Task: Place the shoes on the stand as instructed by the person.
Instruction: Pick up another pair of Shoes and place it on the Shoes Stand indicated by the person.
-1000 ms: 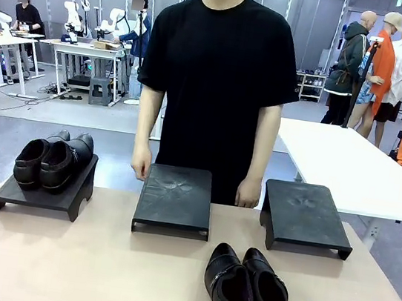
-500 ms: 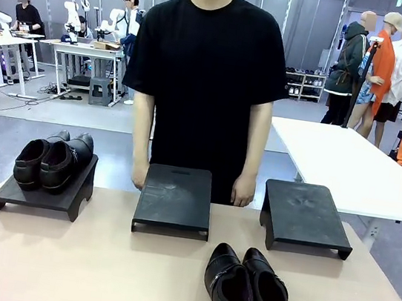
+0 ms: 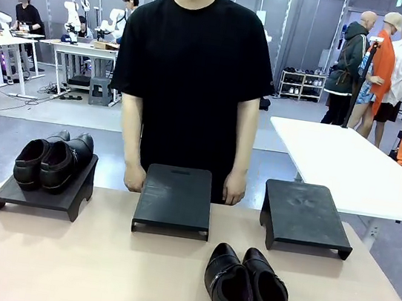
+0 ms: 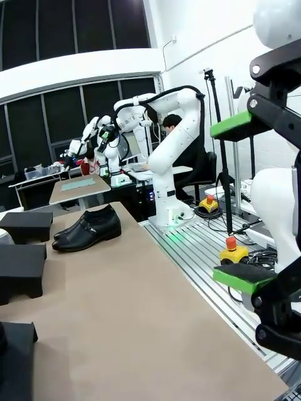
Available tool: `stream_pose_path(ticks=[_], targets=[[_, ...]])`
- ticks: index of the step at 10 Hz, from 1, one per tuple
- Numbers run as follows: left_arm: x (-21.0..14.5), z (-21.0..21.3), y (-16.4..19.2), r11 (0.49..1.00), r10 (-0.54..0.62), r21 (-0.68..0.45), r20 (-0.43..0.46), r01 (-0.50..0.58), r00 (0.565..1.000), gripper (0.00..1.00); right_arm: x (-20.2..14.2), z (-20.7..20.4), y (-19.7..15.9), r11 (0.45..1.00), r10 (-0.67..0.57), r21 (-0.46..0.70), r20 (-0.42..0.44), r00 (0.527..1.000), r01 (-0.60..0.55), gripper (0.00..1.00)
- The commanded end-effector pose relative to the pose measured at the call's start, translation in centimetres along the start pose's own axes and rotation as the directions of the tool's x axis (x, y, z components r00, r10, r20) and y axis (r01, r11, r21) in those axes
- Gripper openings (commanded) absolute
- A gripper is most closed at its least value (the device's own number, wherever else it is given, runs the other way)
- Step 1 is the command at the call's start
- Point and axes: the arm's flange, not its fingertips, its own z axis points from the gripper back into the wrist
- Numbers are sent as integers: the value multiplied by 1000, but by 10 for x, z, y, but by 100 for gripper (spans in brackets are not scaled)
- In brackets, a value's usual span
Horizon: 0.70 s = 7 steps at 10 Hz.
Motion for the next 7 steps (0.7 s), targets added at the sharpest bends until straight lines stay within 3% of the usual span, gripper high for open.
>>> stream_pose_path(ticks=[1, 7], targets=[[-4, 1, -2, 1000, -12, -12, 9, 12, 1000, 100, 0, 1, 1, 1000, 22, 8, 6, 1000, -22, 100], [-4, 1, -2, 1000, -12, -12, 9, 12, 1000, 100, 0, 1, 1, 1000, 22, 8, 6, 1000, -22, 100]])
